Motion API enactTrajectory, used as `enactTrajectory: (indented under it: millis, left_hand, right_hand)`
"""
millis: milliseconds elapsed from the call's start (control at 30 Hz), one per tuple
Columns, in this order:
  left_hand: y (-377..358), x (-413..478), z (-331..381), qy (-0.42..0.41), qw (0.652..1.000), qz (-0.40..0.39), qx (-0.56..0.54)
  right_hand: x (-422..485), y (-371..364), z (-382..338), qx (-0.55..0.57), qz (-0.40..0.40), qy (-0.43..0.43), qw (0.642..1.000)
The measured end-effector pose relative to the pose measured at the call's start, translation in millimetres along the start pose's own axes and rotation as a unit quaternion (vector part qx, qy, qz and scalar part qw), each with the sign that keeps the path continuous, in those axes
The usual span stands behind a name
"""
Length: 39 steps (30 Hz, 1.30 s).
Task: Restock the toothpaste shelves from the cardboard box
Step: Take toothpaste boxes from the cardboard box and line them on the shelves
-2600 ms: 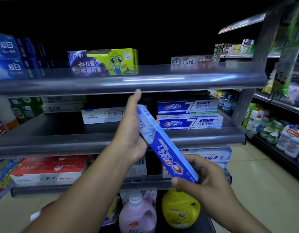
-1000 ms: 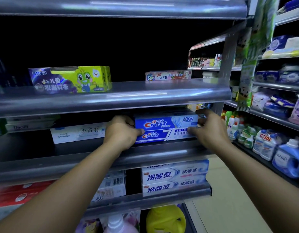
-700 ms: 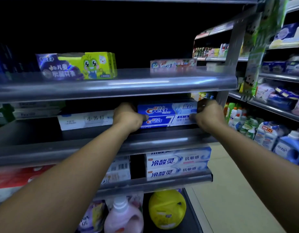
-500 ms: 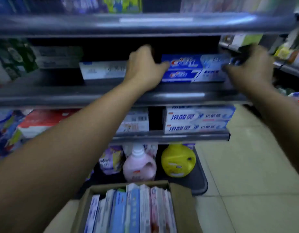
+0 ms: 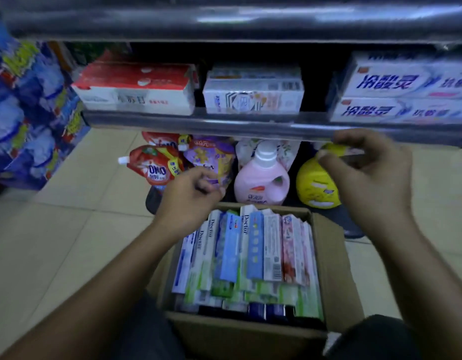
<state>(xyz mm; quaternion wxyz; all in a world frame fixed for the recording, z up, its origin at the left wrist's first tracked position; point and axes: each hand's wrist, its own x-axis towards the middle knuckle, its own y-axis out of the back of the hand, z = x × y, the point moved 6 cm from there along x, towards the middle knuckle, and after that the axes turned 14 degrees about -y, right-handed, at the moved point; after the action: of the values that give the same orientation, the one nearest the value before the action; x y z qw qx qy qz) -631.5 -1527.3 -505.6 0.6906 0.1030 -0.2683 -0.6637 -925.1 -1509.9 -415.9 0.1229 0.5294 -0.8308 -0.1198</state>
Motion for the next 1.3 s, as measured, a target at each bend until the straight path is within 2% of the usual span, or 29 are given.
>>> enactTrajectory:
  millis: [100,167,267,300,367,500,667,867,1133,1233,1300]
  left_hand:
    - [-8,-25,-61,0.111,0.993,-0.034,0.010]
    - [-10,-37,-89,0.151,0.987,-0.042,0.044]
    - [-8,-48,-119,0.147,0.970,-0.075,0.181]
    - [-11,-51,-129,0.158,0.963,-0.097,0.196]
    - [-22,-55,-142,0.176,0.958,-0.135,0.183]
    - [-45,-46,-142,0.148,0.960,-0.161,0.175]
    - [-66,-37,-149,0.153,0.937,-0.226,0.218]
    - [-63,-30,-151,0.146,0.947,-0.202,0.203]
    - [-32,-27,-138,0.140,0.968,-0.125,0.169]
    - [-11,-23,-128,0.134,0.977,-0.063,0.151]
    - [6,-20,-118,0.140,0.986,0.015,0.086]
  right_hand:
    - [-16,-45,38,-0.017,-0.071,-0.070,0.995]
    - [-26,-66,58,-0.027,-0.110,-0.113,0.987]
    - [-39,-82,79,-0.057,-0.148,-0.138,0.978]
    - [-40,-82,82,-0.063,-0.154,-0.144,0.976]
    - [-42,-83,84,-0.070,-0.162,-0.148,0.973]
    - [-41,-87,78,-0.071,-0.169,-0.135,0.974]
    - [-48,-97,80,-0.078,-0.198,-0.126,0.969]
    - [-50,-98,88,-0.090,-0.203,-0.119,0.968]
    - [-42,-99,90,-0.080,-0.206,-0.126,0.967]
    - [-43,-104,88,-0.079,-0.220,-0.123,0.965]
    - [-43,-107,87,-0.078,-0.232,-0.124,0.962]
